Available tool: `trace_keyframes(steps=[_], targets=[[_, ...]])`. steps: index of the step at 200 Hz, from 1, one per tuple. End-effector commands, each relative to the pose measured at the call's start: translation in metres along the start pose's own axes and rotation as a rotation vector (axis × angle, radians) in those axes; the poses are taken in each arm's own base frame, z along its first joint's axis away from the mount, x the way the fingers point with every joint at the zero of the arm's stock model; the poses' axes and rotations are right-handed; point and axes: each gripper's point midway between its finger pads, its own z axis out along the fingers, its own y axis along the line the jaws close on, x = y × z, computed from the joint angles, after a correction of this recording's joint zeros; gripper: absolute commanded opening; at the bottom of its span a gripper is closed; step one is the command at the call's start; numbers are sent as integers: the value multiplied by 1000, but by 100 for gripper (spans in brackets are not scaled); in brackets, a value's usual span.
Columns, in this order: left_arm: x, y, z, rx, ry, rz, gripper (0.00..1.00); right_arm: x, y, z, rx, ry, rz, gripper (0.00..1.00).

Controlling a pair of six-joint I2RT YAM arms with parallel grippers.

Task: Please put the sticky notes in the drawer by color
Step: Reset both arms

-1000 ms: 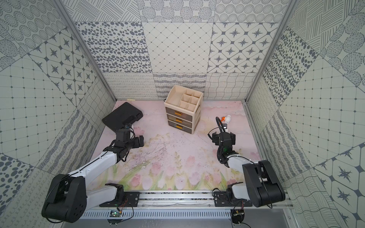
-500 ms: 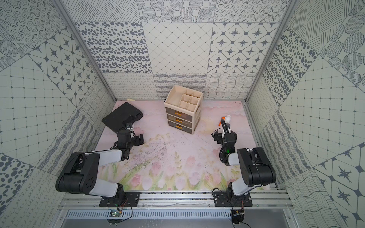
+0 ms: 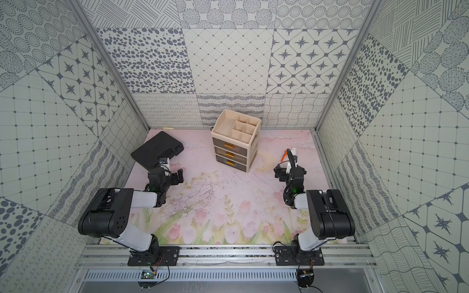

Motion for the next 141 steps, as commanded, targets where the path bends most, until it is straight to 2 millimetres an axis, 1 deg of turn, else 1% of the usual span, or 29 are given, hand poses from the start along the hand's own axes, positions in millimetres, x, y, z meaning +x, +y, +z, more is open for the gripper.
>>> trace_keyframes(steps=[1,107,141], targets=[[-21,-3,-1,24,-92,20,100,-11,3,2,-14,-27,6,99],[-22,-3,-1,24,-93,20,100,-10,3,2,-14,-25,6,99],[-22,-3,-1,24,-93,19,100,-10,6,3,-29,-22,-2,99]])
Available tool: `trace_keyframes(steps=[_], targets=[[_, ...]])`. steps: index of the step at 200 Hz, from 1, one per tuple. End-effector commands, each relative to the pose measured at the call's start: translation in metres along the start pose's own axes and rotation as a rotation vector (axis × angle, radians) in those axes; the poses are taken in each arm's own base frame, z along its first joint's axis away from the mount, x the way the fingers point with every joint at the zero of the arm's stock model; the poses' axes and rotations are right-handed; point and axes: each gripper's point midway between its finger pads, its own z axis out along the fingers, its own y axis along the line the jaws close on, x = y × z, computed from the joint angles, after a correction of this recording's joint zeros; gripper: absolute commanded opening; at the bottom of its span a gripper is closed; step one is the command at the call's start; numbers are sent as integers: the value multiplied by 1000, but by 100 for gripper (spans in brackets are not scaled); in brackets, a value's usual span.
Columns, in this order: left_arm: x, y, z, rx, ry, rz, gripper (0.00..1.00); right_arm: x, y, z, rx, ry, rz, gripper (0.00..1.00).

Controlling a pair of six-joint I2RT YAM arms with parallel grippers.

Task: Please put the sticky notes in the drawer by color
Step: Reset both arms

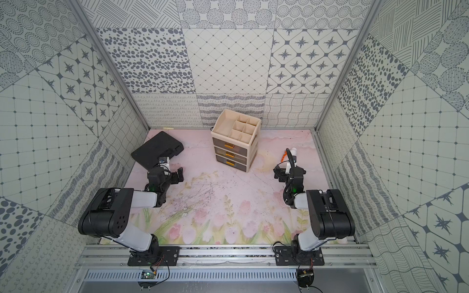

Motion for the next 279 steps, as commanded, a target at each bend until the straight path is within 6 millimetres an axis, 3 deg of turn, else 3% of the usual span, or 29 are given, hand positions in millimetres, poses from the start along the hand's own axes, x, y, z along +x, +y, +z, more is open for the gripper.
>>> trace_keyframes(steps=[1,91,115,132,165,201,279], targets=[[-14,-1,-1,12,-62,21,100,-16,3,2,-15,-49,0,99],[-14,-1,-1,11,-61,22,100,-16,3,2,-15,-51,1,99],[-14,-1,-1,11,-62,22,100,-17,10,-8,-56,-97,-13,99],[-14,-1,-1,11,-62,22,100,-18,1,-13,-9,-121,13,99],[-15,-1,-1,12,-63,22,100,-16,10,2,-55,-46,-14,99],[-15,-1,-1,11,-63,21,100,-16,15,-5,-82,-78,-24,99],[-15,-1,-1,11,-63,21,100,-16,10,2,-58,-47,-14,99]])
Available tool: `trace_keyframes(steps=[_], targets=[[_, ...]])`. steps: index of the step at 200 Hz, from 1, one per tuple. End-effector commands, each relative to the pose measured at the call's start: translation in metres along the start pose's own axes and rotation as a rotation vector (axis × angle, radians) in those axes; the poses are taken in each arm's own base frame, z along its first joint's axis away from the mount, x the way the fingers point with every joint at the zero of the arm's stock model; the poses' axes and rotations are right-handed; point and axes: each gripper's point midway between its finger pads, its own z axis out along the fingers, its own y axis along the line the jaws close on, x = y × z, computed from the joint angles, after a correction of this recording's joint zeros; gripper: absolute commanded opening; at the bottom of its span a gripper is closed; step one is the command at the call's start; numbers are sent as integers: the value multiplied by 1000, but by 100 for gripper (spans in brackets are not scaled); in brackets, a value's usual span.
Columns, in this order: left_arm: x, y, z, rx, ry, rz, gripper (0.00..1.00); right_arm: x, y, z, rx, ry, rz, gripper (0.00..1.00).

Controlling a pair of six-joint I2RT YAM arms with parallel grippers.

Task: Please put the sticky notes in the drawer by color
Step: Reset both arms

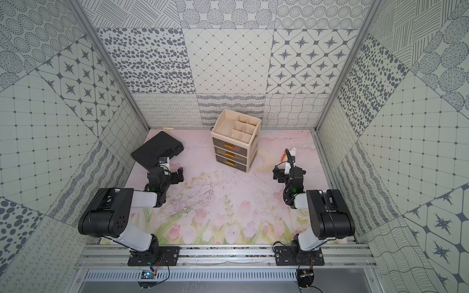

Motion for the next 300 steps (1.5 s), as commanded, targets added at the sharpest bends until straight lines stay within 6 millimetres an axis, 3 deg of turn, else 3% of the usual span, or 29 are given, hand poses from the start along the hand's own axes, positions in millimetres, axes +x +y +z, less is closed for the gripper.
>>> trace_keyframes(steps=[1,178,224,265,300], targets=[[-15,0,0,8,-63,22,100,-17,1,2,-3,-51,-4,99],[-15,0,-1,9,-63,22,100,-17,0,3,-4,-49,-1,99],[-14,0,-1,9,-62,22,100,-18,1,-14,-13,-129,-5,99],[-14,0,-1,9,-62,22,100,-17,3,2,-17,-54,-7,99],[-15,0,-1,8,-64,21,100,-17,0,3,-3,-49,0,99]])
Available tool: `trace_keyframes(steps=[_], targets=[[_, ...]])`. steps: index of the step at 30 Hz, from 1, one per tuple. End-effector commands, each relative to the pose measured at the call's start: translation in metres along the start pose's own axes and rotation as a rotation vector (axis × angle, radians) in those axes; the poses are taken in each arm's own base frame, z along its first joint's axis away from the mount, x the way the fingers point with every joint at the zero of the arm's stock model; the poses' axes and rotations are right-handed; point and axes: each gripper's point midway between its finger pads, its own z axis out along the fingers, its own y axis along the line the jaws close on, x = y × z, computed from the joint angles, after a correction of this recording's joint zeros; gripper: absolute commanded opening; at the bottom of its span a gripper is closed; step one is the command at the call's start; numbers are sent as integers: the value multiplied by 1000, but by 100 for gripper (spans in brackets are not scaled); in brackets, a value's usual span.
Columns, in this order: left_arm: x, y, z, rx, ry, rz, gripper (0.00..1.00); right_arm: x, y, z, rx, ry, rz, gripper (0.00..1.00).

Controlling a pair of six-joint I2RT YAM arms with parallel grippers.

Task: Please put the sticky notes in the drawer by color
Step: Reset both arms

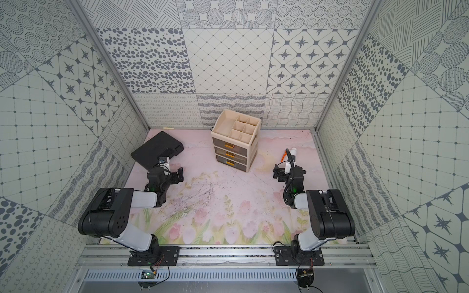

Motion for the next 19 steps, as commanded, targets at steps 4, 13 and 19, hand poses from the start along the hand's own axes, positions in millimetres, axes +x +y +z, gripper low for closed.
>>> trace_keyframes(steps=[4,13,19], targets=[[-15,0,-1,8,-63,22,100,-10,-1,2,4,-24,-1,99],[-15,0,-1,8,-63,22,100,-9,-1,2,3,-22,-1,99],[-14,-1,-1,9,-63,21,100,-9,-2,3,1,-20,3,99]])
